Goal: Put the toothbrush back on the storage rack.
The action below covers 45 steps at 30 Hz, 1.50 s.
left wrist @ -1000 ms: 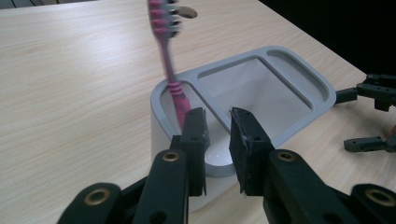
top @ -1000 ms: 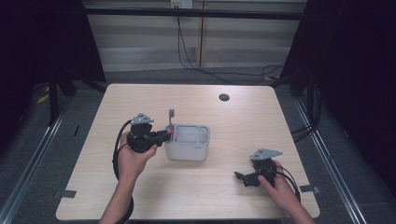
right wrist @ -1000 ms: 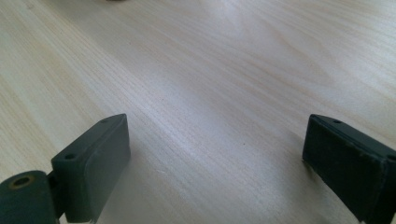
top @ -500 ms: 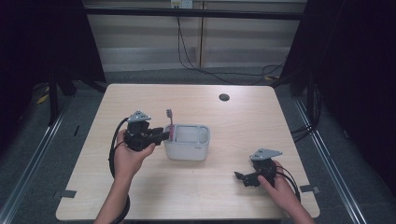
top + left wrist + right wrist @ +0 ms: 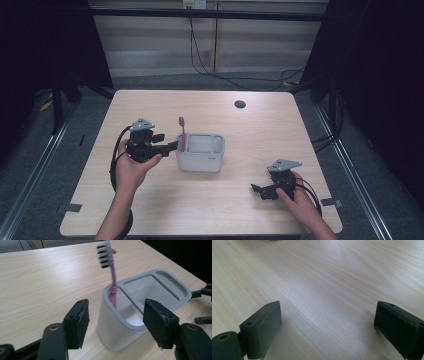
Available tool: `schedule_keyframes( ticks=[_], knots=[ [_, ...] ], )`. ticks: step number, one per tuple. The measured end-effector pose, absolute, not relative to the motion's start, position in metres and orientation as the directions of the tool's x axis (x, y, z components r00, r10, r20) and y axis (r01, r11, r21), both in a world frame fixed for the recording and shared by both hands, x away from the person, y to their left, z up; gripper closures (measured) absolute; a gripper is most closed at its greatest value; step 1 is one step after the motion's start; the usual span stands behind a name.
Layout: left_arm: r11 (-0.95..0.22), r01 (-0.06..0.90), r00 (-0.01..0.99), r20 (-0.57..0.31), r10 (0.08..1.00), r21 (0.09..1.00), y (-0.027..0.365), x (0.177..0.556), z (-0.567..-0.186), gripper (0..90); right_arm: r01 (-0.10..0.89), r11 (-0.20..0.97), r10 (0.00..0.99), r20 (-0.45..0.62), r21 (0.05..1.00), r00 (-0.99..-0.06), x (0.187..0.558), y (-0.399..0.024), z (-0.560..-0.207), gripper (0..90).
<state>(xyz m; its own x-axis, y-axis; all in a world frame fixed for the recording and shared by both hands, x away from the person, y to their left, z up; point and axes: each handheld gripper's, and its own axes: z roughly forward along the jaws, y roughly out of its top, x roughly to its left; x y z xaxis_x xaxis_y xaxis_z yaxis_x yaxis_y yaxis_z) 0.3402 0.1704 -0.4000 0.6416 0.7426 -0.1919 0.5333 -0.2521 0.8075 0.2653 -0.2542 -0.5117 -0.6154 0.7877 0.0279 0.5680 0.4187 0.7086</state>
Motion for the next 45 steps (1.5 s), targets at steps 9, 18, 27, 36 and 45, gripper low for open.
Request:
schedule_keyframes(
  ticks=[9,18,27,36,45],
  knots=[
    [-0.257,0.535,0.628,-0.175,0.759,0.805,0.183,0.339,-0.405,31.0,0.566,0.418,0.786,0.03,0.71,-0.618,0.266,-0.254,-0.512,7.0],
    [-0.245,0.539,0.611,-0.174,0.772,0.806,0.194,0.339,-0.411,30.0,0.567,0.418,0.785,0.031,0.71,-0.618,0.266,-0.254,-0.512,7.0],
    [-0.242,0.554,0.594,-0.174,0.785,0.797,0.205,0.338,-0.421,28.7,0.567,0.418,0.786,0.031,0.71,-0.618,0.266,-0.254,-0.512,7.0],
    [-0.238,0.56,0.584,-0.173,0.793,0.794,0.215,0.337,-0.429,27.0,0.567,0.418,0.786,0.031,0.71,-0.618,0.266,-0.254,-0.512,7.0],
    [-0.234,0.558,0.578,-0.171,0.798,0.796,0.224,0.335,-0.437,23.8,0.567,0.418,0.786,0.031,0.71,-0.618,0.266,-0.254,-0.512,6.9]
  ],
)
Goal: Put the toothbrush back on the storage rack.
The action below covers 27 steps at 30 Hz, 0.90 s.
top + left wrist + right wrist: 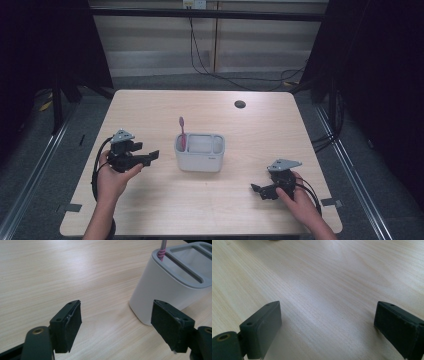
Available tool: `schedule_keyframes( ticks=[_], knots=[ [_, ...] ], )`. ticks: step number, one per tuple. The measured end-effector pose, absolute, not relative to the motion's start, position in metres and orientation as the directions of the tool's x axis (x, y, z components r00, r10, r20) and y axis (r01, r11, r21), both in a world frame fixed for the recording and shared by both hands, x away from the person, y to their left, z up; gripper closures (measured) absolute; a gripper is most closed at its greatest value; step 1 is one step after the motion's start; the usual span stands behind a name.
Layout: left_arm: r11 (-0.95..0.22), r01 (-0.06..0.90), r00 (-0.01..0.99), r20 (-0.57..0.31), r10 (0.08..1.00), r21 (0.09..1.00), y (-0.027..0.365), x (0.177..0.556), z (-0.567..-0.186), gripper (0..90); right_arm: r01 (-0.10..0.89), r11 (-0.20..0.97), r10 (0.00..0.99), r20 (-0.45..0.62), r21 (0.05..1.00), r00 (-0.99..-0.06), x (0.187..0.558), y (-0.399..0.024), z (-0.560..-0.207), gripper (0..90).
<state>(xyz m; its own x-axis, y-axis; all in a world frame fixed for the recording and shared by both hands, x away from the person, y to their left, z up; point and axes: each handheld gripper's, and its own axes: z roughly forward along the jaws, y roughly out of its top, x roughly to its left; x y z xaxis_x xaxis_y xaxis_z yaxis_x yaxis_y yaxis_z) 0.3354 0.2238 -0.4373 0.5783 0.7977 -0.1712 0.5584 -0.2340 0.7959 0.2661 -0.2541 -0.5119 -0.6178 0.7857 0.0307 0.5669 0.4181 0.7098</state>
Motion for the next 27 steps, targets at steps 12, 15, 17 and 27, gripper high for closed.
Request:
schedule_keyframes(
  ticks=[12,15,17,27],
  knots=[
    [-0.26,0.533,0.592,-0.136,0.794,0.805,0.232,0.335,-0.448,20.9,0.567,0.418,0.786,0.031,0.71,-0.618,0.266,-0.254,-0.512,7.0],
    [-0.256,0.53,0.59,-0.136,0.796,0.808,0.234,0.335,-0.451,20.4,0.567,0.418,0.786,0.031,0.71,-0.618,0.266,-0.254,-0.512,7.0],
    [-0.252,0.536,0.587,-0.14,0.798,0.806,0.237,0.335,-0.455,20.0,0.567,0.418,0.786,0.031,0.71,-0.618,0.266,-0.254,-0.512,6.9],
    [-0.269,0.536,0.587,-0.125,0.8,0.8,0.244,0.335,-0.465,19.5,0.569,0.417,0.787,0.033,0.709,-0.616,0.266,-0.254,-0.512,7.0]
  ],
)
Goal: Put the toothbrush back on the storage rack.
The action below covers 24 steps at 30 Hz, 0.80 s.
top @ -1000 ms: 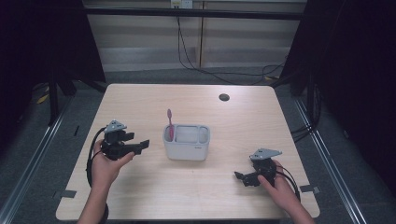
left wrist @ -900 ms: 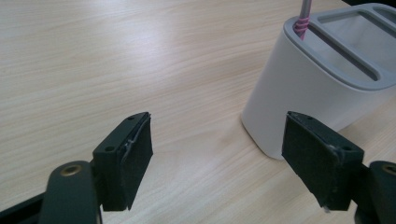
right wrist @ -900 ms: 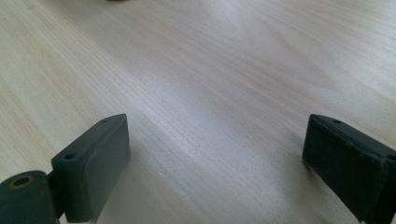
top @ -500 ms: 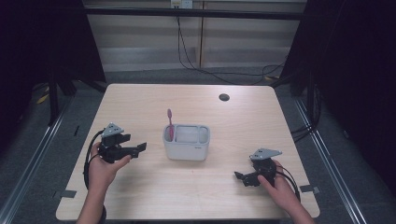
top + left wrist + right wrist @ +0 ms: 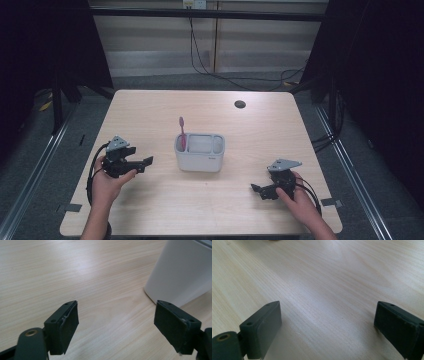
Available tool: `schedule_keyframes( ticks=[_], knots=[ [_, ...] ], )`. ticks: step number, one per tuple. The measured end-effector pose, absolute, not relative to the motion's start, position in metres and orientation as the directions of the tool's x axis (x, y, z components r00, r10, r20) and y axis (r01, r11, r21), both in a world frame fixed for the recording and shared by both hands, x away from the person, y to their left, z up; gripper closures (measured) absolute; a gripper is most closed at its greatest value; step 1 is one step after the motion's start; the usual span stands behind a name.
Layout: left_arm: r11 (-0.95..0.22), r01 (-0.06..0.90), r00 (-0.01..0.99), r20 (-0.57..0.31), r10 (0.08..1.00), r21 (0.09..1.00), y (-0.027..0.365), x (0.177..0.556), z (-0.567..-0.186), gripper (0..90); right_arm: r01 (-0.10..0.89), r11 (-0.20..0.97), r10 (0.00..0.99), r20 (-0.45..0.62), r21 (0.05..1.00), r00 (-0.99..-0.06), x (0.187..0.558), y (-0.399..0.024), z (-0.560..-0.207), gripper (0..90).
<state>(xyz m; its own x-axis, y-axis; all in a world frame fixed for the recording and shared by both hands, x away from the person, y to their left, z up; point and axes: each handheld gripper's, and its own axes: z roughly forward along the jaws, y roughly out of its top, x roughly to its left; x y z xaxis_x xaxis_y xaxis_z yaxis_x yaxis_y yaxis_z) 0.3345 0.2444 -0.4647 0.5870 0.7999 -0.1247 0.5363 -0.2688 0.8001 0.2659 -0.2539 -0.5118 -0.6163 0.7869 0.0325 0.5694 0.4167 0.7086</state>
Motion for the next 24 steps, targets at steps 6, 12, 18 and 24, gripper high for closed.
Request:
schedule_keyframes(
  ticks=[6,12,18,24],
  knots=[
    [-0.268,0.537,0.581,-0.12,0.805,0.8,0.248,0.334,-0.468,19.5,0.567,0.418,0.786,0.031,0.71,-0.618,0.266,-0.254,-0.512,7.0],
    [-0.275,0.543,0.577,-0.114,0.808,0.794,0.253,0.334,-0.471,19.5,0.569,0.417,0.787,0.032,0.709,-0.616,0.266,-0.254,-0.512,7.0],
    [-0.265,0.55,0.567,-0.121,0.815,0.792,0.258,0.333,-0.473,19.7,0.567,0.418,0.786,0.031,0.71,-0.618,0.266,-0.254,-0.512,7.0],
    [-0.263,0.558,0.553,-0.117,0.825,0.787,0.265,0.333,-0.477,20.0,0.567,0.418,0.786,0.031,0.71,-0.618,0.266,-0.254,-0.512,7.0]
  ],
)
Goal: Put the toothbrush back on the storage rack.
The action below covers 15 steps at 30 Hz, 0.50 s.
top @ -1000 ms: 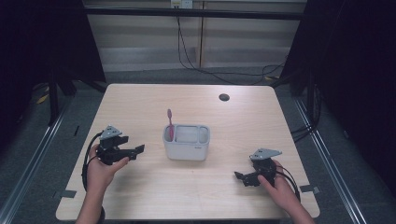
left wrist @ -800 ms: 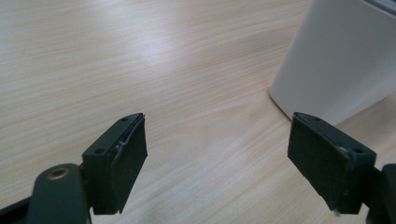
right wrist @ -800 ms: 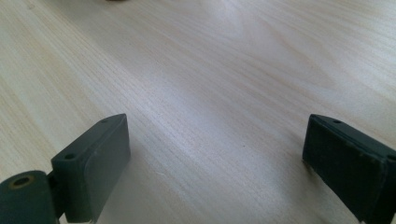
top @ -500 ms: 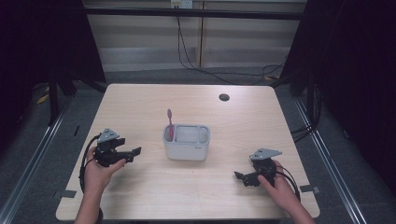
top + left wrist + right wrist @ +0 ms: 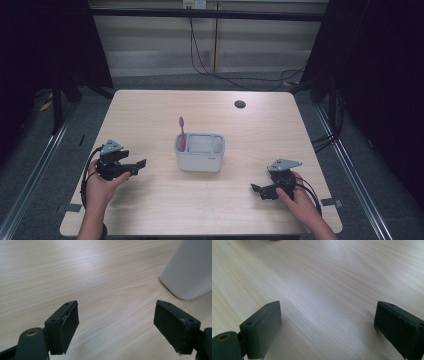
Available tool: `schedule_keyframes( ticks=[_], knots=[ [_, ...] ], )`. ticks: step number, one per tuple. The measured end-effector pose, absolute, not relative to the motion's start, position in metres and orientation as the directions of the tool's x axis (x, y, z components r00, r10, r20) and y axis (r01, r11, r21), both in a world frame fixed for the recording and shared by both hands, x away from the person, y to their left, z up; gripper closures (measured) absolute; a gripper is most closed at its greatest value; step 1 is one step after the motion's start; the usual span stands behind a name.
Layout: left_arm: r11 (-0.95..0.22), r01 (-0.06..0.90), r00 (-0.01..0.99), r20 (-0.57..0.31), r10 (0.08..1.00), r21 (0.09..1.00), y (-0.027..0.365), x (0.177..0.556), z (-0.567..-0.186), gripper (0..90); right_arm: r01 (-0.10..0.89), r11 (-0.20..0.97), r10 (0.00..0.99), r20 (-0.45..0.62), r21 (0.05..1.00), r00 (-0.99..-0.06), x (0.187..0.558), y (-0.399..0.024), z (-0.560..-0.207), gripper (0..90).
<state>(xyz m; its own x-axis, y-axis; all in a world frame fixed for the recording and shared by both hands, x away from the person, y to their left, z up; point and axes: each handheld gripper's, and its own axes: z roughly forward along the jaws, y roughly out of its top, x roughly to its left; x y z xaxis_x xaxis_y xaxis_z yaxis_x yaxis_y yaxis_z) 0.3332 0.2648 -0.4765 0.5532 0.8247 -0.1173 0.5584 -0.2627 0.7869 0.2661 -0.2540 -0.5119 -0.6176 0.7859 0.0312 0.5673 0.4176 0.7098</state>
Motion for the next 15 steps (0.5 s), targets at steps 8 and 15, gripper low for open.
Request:
schedule_keyframes(
  ticks=[8,15],
  knots=[
    [-0.28,0.556,0.55,-0.094,0.83,0.782,0.275,0.333,-0.481,20.1,0.567,0.418,0.786,0.031,0.71,-0.618,0.266,-0.254,-0.512,7.0],
    [-0.312,0.549,0.561,-0.065,0.825,0.776,0.279,0.332,-0.485,20.0,0.567,0.418,0.786,0.031,0.71,-0.618,0.266,-0.254,-0.512,7.0]
  ],
)
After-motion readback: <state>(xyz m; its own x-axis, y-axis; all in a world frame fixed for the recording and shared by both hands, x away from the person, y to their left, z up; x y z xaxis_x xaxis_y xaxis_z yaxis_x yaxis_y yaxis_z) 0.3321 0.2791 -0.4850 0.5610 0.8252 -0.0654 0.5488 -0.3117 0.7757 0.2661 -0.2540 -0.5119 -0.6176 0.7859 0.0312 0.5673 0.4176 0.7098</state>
